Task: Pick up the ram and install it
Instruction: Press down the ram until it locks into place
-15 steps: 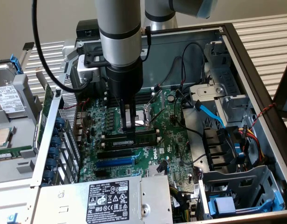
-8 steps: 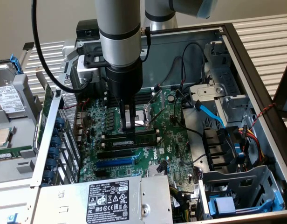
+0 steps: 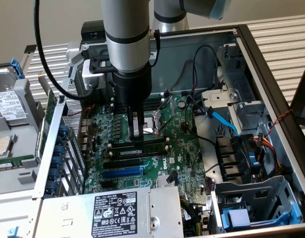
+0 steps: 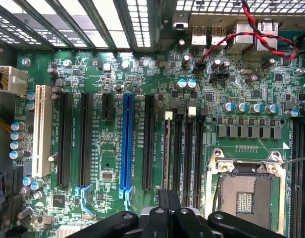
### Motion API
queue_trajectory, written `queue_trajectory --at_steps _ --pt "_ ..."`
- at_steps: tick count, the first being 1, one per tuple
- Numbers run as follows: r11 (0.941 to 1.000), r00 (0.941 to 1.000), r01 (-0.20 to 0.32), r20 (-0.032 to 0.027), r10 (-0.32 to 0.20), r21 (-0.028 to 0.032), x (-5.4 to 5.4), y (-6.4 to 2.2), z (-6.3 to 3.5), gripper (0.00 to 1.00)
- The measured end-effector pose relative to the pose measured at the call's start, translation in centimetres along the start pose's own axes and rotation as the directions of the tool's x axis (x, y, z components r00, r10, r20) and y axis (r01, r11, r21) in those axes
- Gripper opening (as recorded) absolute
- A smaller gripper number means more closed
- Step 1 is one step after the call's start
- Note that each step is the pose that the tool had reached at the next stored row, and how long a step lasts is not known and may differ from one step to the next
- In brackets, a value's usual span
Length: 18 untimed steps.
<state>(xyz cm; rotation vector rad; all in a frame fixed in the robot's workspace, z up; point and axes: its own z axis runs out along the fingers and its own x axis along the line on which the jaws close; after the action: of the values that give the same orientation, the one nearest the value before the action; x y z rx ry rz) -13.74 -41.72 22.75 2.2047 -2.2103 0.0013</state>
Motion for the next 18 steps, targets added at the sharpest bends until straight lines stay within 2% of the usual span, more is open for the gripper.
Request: queue_trajectory --at_steps 6,7,9,13,18 --pt "1.0 1.0 0.0 0.0017 0.0 0.0004 0.0 0.0 -0.08 0.11" --pt "1.0 1.0 0.0 0.0028 0.0 0.001 0.0 0.0 -0.21 0.11" --pt "1.0 1.0 0.0 0.0008 0.0 -0.0001 0.0 0.02 -0.76 0.11" --pt "1.0 1.0 0.0 0.0008 0.0 -0.0001 0.0 0.03 -1.52 0.11" --pt "1.0 1.0 -0.002 0.0011 0.002 0.0001 0.0 0.03 -1.72 0.11"
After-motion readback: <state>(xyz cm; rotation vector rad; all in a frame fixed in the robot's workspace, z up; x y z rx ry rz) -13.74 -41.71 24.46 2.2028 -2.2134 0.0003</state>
